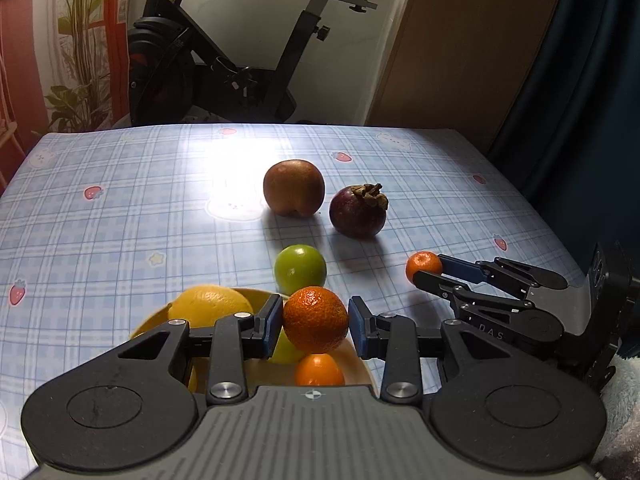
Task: Organize fruits
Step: 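Carry the mandarin in the left tool while the right tool carries its mandarin to the plate, then lower both mandarins onto the plate rim and open both tools, then move both tools to the green apple on the table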
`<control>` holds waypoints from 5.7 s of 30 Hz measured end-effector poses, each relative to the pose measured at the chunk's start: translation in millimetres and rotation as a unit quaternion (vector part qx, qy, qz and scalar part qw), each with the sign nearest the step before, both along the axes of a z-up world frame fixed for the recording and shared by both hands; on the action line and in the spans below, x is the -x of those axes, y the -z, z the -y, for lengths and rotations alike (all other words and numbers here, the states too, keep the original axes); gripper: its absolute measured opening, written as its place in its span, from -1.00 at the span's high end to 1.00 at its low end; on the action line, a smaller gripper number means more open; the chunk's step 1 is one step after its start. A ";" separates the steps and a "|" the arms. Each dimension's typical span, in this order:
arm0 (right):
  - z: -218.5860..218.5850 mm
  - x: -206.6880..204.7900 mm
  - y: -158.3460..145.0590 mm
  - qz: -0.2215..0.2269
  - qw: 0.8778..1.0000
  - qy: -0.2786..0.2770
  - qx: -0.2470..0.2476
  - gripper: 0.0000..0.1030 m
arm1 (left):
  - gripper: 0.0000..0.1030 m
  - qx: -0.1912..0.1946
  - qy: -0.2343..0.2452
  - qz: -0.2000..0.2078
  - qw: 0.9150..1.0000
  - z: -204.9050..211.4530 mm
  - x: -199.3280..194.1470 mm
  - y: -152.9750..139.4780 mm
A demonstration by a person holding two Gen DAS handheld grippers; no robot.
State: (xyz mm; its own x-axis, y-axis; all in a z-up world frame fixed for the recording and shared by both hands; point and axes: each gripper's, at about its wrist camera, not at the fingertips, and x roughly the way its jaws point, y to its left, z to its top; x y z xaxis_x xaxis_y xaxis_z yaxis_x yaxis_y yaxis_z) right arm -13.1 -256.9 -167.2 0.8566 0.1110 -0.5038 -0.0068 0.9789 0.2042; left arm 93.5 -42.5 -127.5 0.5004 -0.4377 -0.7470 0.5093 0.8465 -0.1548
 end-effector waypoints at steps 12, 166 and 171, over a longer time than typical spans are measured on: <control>-64.7 13.2 -28.2 0.017 0.995 -0.101 -0.004 0.29 | 0.27 0.003 -0.036 -0.029 0.999 -53.8 31.8 16.2; -62.7 -69.4 7.9 -0.045 0.988 -0.139 0.037 0.14 | 0.25 0.003 -0.042 -0.092 0.995 36.9 -92.6 32.1; -66.6 -73.5 9.8 -0.046 0.987 -0.150 0.035 0.14 | 0.24 0.016 -0.036 -0.108 0.993 40.4 -97.2 38.1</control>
